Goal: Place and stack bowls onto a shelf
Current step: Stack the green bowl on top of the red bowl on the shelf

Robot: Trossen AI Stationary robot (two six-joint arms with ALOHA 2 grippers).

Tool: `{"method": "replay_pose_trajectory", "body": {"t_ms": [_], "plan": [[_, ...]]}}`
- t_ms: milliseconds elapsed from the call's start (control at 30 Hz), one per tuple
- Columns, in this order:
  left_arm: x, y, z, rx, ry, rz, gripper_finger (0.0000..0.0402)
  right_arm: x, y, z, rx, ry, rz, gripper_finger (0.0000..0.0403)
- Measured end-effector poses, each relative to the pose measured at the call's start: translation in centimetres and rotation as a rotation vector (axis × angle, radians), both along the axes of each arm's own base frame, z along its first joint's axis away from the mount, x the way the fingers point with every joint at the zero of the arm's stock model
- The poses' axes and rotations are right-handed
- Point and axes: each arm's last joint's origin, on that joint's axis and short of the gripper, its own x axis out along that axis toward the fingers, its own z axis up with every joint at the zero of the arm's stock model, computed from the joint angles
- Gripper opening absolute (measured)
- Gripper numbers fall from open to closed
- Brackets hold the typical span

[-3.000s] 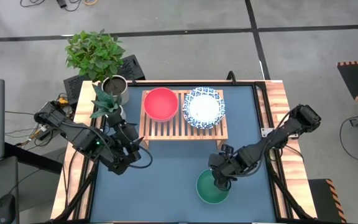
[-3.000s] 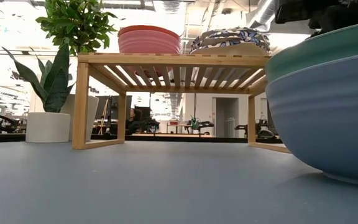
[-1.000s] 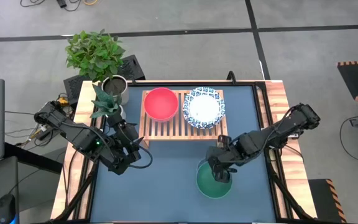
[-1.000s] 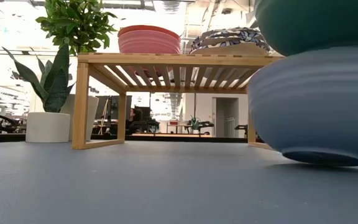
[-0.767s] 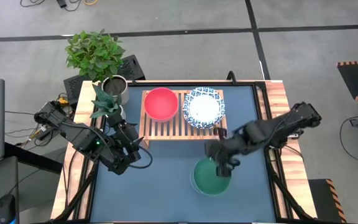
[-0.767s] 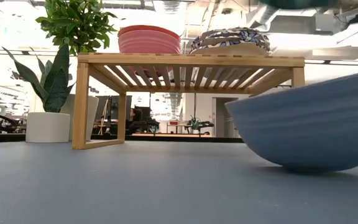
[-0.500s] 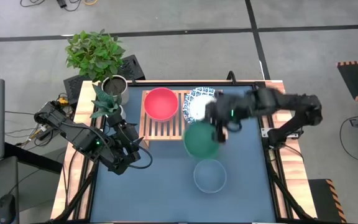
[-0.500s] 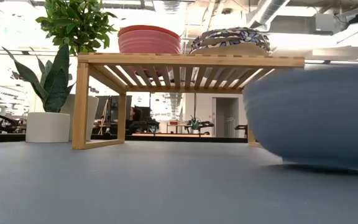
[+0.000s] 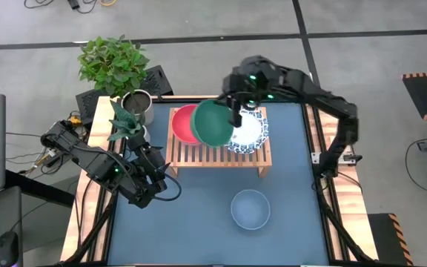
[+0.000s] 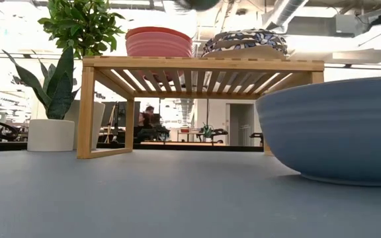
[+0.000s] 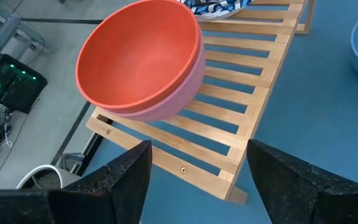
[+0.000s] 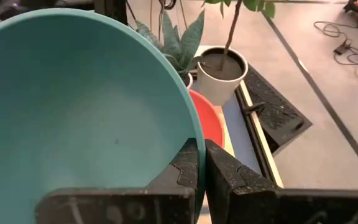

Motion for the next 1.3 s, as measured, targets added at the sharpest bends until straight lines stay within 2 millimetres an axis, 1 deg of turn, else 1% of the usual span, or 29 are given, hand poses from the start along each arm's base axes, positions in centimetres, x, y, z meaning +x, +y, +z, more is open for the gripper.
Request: {"method": "replay_pose_trajectory", "body": {"t_ms": [100,233,333,433,500,567,600,667,733,833,900,967,1133,1300], "plan": [[0.0,0.0,0.0,-0.002,-0.002,0.002,0.0251,1.7,-1.4,-0.4,0.014,-0.006,0.017,0.0034],[0.0,0.0,0.0,-0.002,-0.001,0.002,0.0251,3.4,-3.1,-0.5,0.014,-0.030,0.038,0.0033],[0.0,0.0,0.0,-0.005,0.002,0.001,0.0251,4.8,-4.4,-1.4,0.013,-0.030,0.023,0.0035],[0.0,0.0,0.0,-0.014,0.007,-0.002,0.0251,5.2,-5.6,-2.5,0.040,-0.021,0.035,0.0035],[0.0,0.0,0.0,-0.017,0.009,-0.003,0.0251,5.6,-6.1,-2.7,0.045,-0.036,0.036,0.0035],[0.0,0.0,0.0,-0.018,0.011,-0.004,0.0251,5.4,-6.8,-3.4,0.071,0.006,0.020,0.0035],[0.0,0.0,0.0,-0.017,0.011,-0.003,0.0251,5.8,-7.1,-3.8,0.075,0.007,0.019,0.0035],[0.0,0.0,0.0,-0.015,0.010,-0.003,0.0251,6.1,-7.4,-4.3,0.089,0.014,0.018,0.0036],[0.0,0.0,0.0,-0.014,0.009,-0.002,0.0251,6.1,-7.7,-4.8,0.103,0.038,0.012,0.0036],[0.0,0.0,0.0,-0.009,0.006,0.000,0.0251,6.0,-7.7,-4.6,0.097,0.031,0.015,0.0037],[0.0,0.0,0.0,-0.009,0.006,0.000,0.0251,6.5,-7.6,-4.8,0.093,0.020,0.023,0.0037],[0.0,0.0,0.0,-0.009,0.007,0.000,0.0251,6.3,-7.8,-5.1,0.113,0.045,0.012,0.0040],[0.0,0.0,0.0,-0.009,0.006,0.000,0.0251,6.3,-7.8,-5.1,0.127,0.040,0.023,0.0051],[0.0,0.0,0.0,-0.011,0.008,-0.001,0.0251,6.3,-7.7,-5.6,0.154,0.077,0.036,0.0056]]}}
